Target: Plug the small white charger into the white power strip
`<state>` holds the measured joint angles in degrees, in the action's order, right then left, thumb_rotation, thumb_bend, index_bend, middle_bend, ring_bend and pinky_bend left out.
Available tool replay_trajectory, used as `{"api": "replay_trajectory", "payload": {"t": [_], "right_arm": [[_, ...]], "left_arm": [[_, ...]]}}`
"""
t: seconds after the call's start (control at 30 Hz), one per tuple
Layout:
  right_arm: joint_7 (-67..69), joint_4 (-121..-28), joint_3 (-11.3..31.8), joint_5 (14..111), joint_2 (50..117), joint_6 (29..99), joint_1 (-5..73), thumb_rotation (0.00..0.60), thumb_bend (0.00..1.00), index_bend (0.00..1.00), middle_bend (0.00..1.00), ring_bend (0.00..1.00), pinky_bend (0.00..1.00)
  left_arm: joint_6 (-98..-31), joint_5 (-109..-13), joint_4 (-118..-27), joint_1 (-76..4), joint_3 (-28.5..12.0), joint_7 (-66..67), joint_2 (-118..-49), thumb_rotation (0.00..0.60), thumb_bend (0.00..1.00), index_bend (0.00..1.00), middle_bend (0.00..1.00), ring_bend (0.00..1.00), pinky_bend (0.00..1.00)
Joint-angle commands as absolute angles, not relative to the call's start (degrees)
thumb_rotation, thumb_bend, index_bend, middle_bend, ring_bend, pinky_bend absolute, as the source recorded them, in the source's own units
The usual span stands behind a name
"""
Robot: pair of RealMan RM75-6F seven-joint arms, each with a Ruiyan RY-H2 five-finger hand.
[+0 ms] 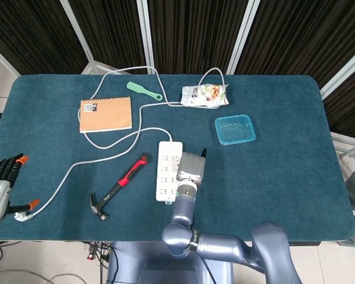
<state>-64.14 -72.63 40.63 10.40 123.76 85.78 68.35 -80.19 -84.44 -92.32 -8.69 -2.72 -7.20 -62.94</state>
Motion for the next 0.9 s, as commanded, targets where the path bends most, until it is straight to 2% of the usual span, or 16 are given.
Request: {"api": "replay_trajectory", "payload": {"t": [0.03,0.2,0.33,0.43,0.57,0.7,0.9], "right_arm": [[-64.0,-72.0,40.6,10.7,124.2,85.3,68.5,0.600,0.72,0.84,0.76,0.42,0.00],[-62.6,-72.4,40.5,12.2,124.3,84.4,68.2,0.600,0.72,0.71,0.71,0.37,0.00],[-62.6,-73.7,40.2,13.0,123.7,84.5,67.7,0.600,0.71,0.48,0.52,0.27,0.00],[-62.9,-75.1,40.3,12.8,123.3,84.6,67.2,0.600,0.60,0.26,0.35,0.16,0.00],[-63.6,-76.8,40.7,12.0,122.7,85.3,66.8,0.600,0.47,0.10,0.21,0.04,0.00],[-64.0,-78.0,40.9,11.8,122.3,86.2,66.6,0.600,0.40,0.01,0.12,0.00,0.00],[-64.4,-80.2,40.7,11.7,121.3,87.7,65.8,0.600,0.39,0.00,0.07,0.00,0.00]], "left_arm": [[-80.1,-84.4,-92.3,-8.7,-2.8,-7.3,-62.9,0.600,0.00,0.00,0.00,0.00,0.00],[-80.1,-84.4,-92.3,-8.7,-2.7,-7.4,-62.9,0.600,0.00,0.00,0.00,0.00,0.00],[-80.2,-84.4,-92.3,-8.7,-2.7,-7.2,-62.9,0.600,0.00,0.00,0.00,0.00,0.00],[-80.3,-84.4,-92.3,-8.7,-2.8,-7.1,-62.9,0.600,0.00,0.00,0.00,0.00,0.00],[-80.4,-84.2,-92.4,-8.7,-2.8,-6.9,-62.9,0.600,0.00,0.00,0.00,0.00,0.00],[-80.3,-84.0,-92.5,-8.7,-2.9,-6.8,-62.9,0.600,0.00,0.00,0.00,0.00,0.00],[-80.3,-83.9,-92.5,-8.6,-2.9,-6.5,-62.9,0.600,0.00,0.00,0.00,0.00,0.00]]}}
